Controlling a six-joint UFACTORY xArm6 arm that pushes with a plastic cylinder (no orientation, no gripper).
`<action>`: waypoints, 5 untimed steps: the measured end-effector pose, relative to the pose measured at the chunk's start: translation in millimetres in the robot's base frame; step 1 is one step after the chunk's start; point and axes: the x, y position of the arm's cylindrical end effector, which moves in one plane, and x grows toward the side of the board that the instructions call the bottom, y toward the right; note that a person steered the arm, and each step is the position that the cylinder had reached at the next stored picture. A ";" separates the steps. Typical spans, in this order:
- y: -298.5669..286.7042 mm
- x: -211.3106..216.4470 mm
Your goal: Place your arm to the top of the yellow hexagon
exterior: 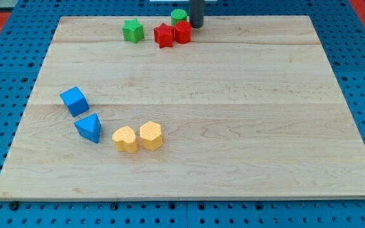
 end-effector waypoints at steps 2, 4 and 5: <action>-72.2 158.5; -201.7 183.9; -98.2 250.1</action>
